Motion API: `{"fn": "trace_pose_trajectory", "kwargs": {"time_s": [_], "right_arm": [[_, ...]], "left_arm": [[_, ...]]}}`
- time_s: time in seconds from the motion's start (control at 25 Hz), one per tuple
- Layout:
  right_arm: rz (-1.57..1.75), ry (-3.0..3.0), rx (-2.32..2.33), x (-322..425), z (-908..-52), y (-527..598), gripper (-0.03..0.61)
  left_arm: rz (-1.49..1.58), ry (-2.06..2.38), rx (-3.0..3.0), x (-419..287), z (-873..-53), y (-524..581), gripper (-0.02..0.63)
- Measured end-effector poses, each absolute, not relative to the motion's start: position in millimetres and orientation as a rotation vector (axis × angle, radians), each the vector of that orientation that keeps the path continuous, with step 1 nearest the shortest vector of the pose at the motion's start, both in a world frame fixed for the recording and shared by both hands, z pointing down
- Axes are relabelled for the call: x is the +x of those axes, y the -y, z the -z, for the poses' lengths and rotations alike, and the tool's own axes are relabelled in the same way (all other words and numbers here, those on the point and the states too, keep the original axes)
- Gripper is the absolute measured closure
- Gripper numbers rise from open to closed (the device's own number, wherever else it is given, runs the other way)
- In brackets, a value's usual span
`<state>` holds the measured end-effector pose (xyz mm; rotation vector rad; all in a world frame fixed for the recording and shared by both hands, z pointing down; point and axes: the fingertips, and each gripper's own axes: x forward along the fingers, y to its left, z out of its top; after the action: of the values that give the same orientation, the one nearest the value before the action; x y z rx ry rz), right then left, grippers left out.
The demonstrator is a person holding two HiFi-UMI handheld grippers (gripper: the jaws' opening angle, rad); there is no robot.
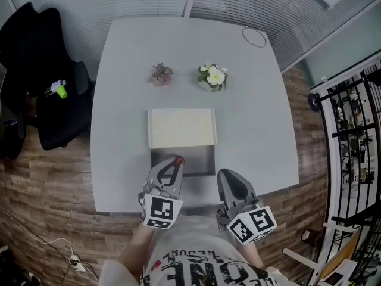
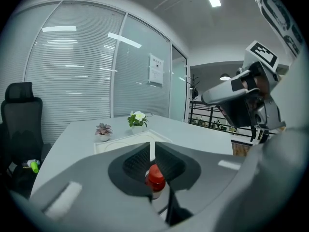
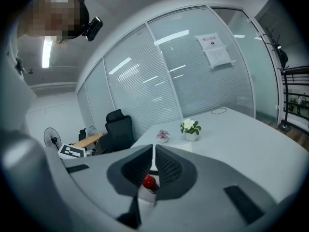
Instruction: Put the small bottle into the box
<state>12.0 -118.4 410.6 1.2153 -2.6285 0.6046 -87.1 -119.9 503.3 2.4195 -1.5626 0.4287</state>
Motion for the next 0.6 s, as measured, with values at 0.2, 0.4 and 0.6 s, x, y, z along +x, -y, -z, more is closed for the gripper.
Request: {"fn": "trace_pose_trajectory", "kwargs": {"time_s": [0.2,0.4,0.6], "right_arm": [[-0.61,2.642,1.199,26.0,-410.1,119.5,0.552],[-0.61,2.66,1.192,39.0,-404.8,119.1,0.552],[-0.61,2.679,1.189,51.5,-399.1,115.8,0.552]], "left_arm": [[-0.446,1.605,2.398,-79.4,-500.6,118.3,0.601],[-0.439,1.668,2.392,-73.3,-490.3,117.1,0.603],[-0.413,1.742,2.442,-69.9,-458.2,124.6,0.603]]}}
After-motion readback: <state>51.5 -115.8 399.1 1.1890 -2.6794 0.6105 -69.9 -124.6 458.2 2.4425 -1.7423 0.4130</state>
